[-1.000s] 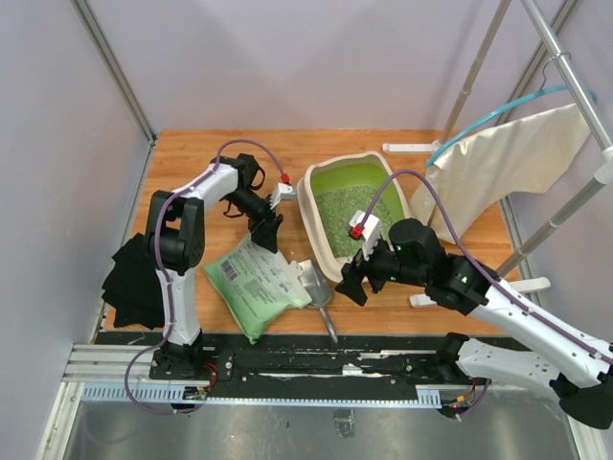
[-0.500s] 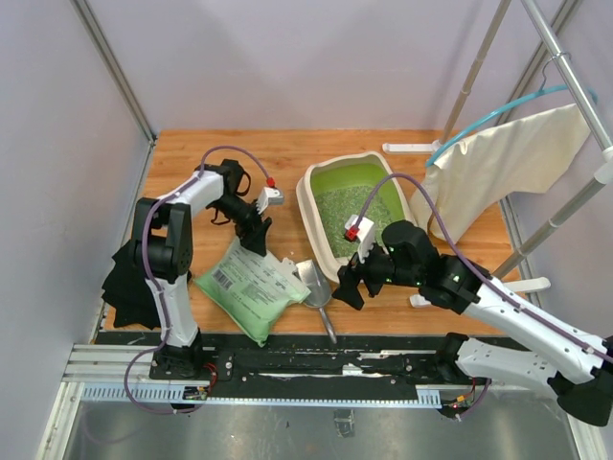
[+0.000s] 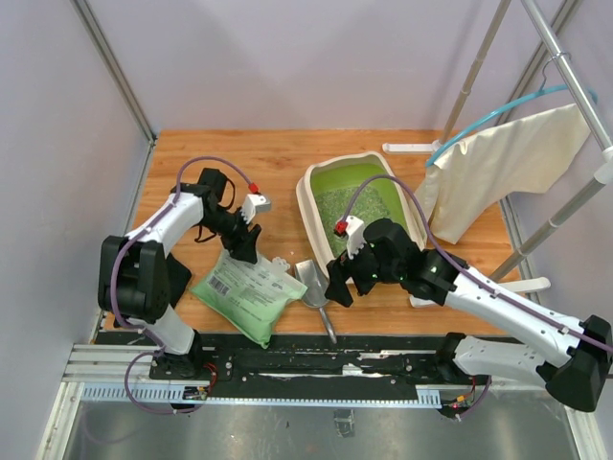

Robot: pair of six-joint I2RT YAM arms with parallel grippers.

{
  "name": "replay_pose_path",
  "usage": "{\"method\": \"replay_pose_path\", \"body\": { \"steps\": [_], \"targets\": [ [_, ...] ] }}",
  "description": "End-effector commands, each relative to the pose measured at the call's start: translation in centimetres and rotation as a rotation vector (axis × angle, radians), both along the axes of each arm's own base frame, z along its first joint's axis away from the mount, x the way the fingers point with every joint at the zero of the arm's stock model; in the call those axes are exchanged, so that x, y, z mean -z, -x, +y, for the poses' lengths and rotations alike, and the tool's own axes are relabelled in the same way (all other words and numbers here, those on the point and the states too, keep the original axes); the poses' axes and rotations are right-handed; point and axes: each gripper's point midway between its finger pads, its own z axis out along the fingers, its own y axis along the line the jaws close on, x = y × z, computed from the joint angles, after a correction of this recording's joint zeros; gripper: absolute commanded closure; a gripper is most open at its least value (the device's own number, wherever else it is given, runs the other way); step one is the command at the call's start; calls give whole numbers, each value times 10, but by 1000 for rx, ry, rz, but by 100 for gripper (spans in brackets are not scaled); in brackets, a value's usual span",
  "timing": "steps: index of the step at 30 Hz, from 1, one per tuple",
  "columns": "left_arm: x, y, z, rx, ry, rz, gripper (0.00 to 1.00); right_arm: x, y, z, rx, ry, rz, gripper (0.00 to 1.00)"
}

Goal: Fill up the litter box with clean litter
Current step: Adjust the cat litter bag at the center of the board, then move the litter box to the center of the board.

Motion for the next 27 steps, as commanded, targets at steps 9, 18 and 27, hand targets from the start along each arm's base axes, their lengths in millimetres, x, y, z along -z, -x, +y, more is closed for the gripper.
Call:
{"method": "replay_pose_path", "body": {
  "steps": [9, 18, 27],
  "targets": [
    [-5, -5, 19, -159, -42, -76, 35, 50, 2, -66, 405, 194, 135, 15],
    [-11, -13, 25, -194, -65, -127, 31, 87, -14, -85, 441, 264, 15, 12],
    [-42, -30, 26, -294, -25, -324, 19, 100, -54, -77, 444, 246, -200, 9]
  ]
}}
